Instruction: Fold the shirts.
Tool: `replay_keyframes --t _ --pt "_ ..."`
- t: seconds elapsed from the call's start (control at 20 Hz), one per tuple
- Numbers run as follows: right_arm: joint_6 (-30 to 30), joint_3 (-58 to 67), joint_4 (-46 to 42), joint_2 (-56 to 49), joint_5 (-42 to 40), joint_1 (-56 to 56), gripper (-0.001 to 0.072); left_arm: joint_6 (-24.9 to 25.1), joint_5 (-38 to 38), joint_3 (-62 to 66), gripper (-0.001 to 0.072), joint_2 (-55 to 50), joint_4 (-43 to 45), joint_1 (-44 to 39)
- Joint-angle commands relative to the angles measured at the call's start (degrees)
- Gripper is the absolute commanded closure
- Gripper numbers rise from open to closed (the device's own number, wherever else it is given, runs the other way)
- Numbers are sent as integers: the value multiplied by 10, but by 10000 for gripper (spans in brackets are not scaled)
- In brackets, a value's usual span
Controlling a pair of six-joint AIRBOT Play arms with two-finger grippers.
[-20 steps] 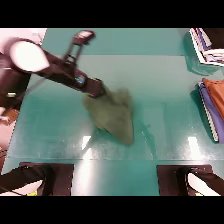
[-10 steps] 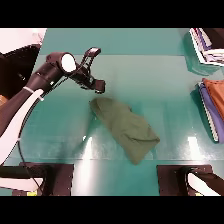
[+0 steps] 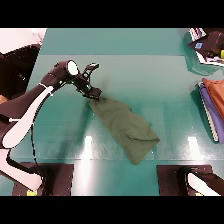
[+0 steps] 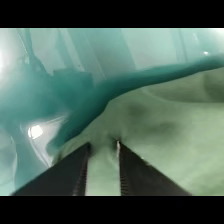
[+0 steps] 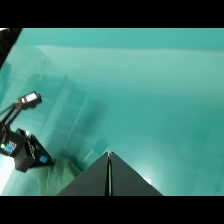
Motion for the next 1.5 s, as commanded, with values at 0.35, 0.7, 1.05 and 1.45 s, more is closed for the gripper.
replay_keyframes --t 0.35,0.7,1.05,1.45 --pt "41 -188 -76 45 40 -1 692 -18 -23 7 679 89 70 71" --pt "47 -439 -52 11 17 53 193 -12 -48 2 679 137 71 101" --pt "3 -431 -11 -140 -59 193 247 -12 -47 0 679 137 70 101" --pt "-20 -307 -63 -79 -43 162 693 -27 -5 4 680 238 99 101"
